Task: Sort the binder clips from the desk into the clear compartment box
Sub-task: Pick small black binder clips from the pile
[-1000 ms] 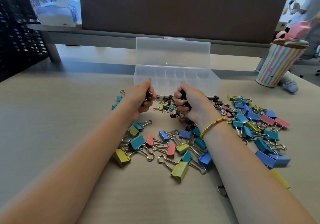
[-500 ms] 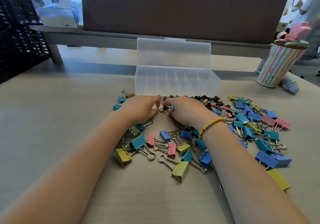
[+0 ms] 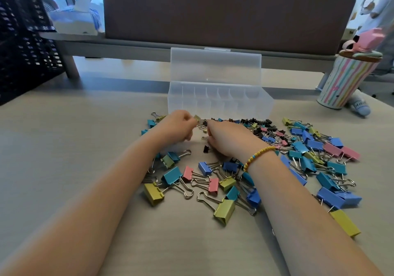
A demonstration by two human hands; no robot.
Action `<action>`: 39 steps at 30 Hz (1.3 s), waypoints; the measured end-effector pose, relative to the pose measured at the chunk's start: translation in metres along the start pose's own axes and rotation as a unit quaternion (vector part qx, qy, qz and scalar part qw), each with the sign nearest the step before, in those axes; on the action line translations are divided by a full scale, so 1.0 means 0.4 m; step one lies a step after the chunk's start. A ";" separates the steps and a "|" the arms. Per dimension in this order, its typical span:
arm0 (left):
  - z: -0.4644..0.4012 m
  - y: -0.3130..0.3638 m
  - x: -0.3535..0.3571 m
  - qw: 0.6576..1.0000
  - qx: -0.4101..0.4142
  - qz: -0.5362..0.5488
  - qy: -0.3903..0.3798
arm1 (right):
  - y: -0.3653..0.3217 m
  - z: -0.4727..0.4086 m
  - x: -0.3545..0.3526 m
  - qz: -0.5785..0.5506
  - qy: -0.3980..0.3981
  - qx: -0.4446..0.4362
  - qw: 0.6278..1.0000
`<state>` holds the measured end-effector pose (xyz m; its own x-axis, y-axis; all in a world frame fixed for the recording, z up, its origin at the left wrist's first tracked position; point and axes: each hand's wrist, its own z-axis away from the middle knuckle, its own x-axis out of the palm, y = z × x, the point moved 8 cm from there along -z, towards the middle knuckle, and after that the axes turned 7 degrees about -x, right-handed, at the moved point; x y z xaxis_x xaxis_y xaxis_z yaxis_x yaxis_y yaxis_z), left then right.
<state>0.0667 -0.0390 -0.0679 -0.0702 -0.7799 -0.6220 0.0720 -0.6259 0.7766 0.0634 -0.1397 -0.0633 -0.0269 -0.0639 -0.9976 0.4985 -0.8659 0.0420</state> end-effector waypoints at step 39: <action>-0.089 0.008 -0.135 0.830 -0.088 0.547 0.066 | 0.026 -0.129 -0.082 -0.860 0.158 0.141 0.463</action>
<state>0.1060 0.0007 -0.0356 0.2421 -0.8694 0.4307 0.1654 0.4744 0.8646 0.1142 -0.1209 -0.0329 -0.0235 0.8788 0.4767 -0.1594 0.4674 -0.8695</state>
